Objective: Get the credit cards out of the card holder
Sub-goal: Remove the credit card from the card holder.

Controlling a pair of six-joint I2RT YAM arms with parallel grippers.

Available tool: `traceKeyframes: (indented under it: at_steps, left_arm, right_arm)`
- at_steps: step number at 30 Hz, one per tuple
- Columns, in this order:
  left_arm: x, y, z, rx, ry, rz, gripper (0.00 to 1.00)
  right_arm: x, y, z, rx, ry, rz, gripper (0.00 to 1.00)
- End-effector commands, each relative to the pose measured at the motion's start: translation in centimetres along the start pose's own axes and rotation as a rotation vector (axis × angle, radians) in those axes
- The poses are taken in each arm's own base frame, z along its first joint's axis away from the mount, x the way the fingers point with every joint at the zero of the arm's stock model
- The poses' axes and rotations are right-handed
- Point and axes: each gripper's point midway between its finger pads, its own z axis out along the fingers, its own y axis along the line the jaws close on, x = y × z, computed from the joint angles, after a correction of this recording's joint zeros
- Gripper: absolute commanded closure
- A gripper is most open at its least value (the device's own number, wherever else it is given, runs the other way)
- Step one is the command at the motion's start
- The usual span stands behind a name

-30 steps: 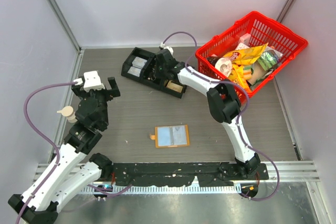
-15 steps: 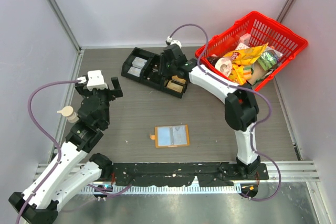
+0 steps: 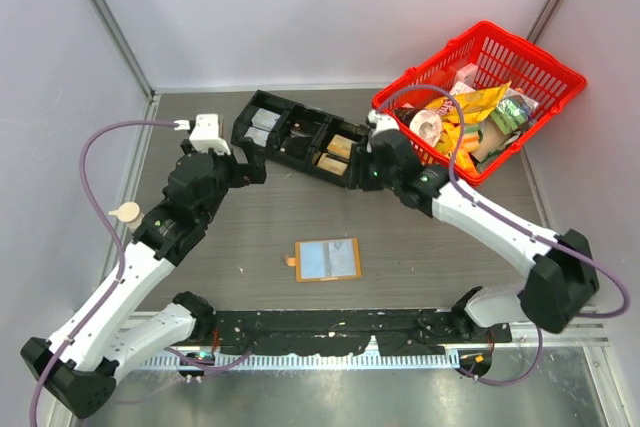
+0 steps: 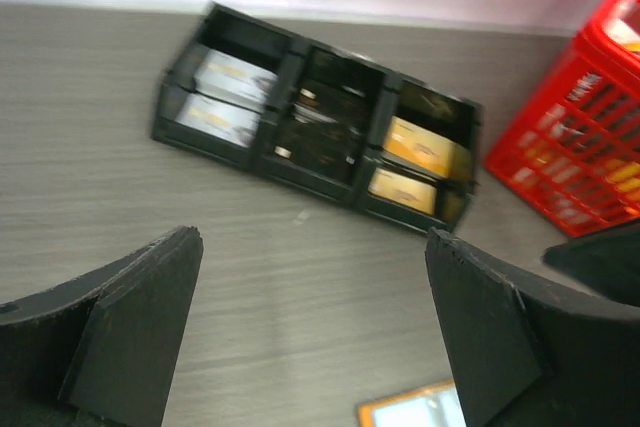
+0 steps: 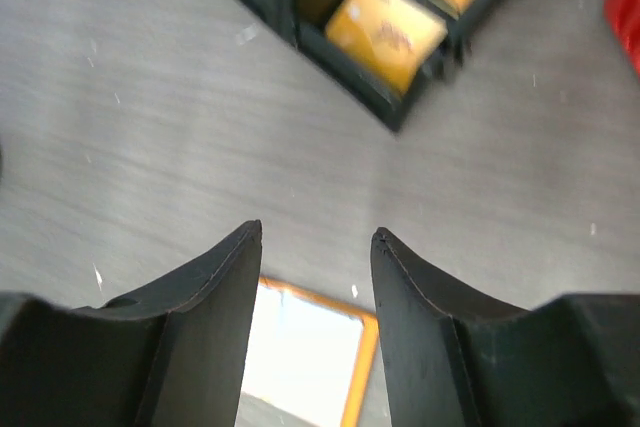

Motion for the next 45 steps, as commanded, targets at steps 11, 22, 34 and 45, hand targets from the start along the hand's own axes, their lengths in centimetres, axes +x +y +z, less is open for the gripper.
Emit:
traceKeyframes:
  at_steps: [11,22,34,45]
  left_arm:
    - [17.5,-11.7,-4.5,0.269,0.551,-0.207,0.12]
    - [25.3,-11.7,-4.3,0.176,0.674,-0.298,0.25]
    - [27.5,-10.5,-3.1,0.087,0.666,-0.333,0.3]
    - [30.0,-11.1,-4.2,0.083,0.773,-0.349,0.32]
  right_arm:
    - [16.7,1.6,-3.8,-0.164,0.279,0.115,0.5]
    - [21.9,-1.4,-1.0,-0.07,0.429,0.073,0.6]
    - [17.9,-6.1,1.7,0.003,0.382,-0.006,0.61]
    - [15.8,-4.5,-0.8,-0.044,0.324,-0.1,0.44]
